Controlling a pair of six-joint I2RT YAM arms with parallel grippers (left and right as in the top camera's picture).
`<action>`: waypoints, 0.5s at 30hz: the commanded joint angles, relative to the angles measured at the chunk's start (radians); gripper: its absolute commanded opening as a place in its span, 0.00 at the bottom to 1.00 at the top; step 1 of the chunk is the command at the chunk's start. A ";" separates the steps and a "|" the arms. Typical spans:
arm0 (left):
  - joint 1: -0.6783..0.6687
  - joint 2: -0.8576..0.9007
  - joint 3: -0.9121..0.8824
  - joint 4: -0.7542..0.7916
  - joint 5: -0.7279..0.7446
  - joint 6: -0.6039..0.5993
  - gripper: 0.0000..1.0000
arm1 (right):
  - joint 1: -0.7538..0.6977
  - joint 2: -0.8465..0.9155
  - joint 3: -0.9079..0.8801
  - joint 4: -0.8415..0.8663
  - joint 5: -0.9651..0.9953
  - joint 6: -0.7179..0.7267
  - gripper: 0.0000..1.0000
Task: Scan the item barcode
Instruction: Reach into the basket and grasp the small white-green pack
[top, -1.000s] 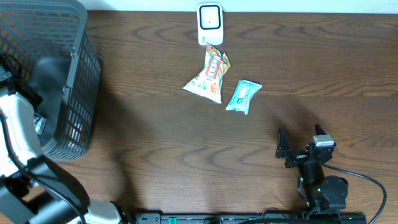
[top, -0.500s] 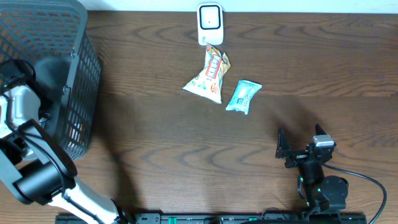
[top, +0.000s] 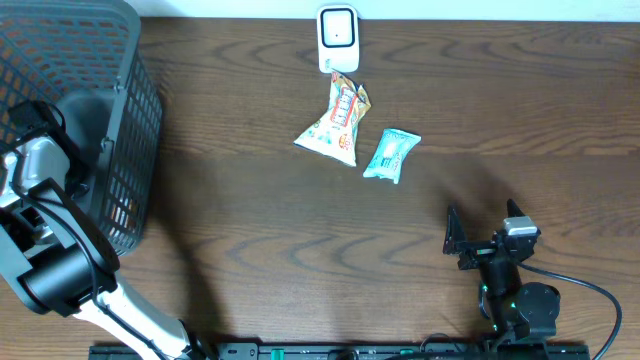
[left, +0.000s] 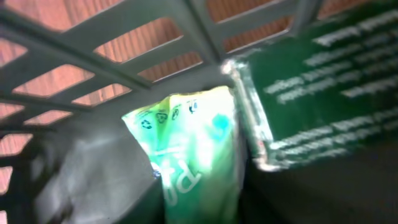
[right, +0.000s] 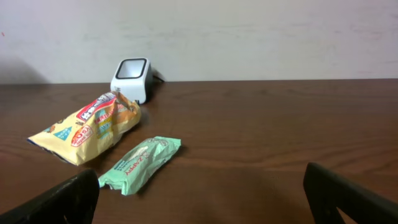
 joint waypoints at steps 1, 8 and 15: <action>0.005 0.005 -0.007 -0.033 0.041 0.001 0.08 | -0.002 -0.005 -0.001 -0.005 0.005 -0.012 0.99; 0.004 -0.169 -0.003 -0.067 0.042 0.001 0.08 | -0.002 -0.005 -0.001 -0.005 0.005 -0.012 0.99; 0.003 -0.495 -0.003 -0.077 0.150 -0.015 0.07 | -0.002 -0.005 -0.001 -0.005 0.005 -0.012 0.99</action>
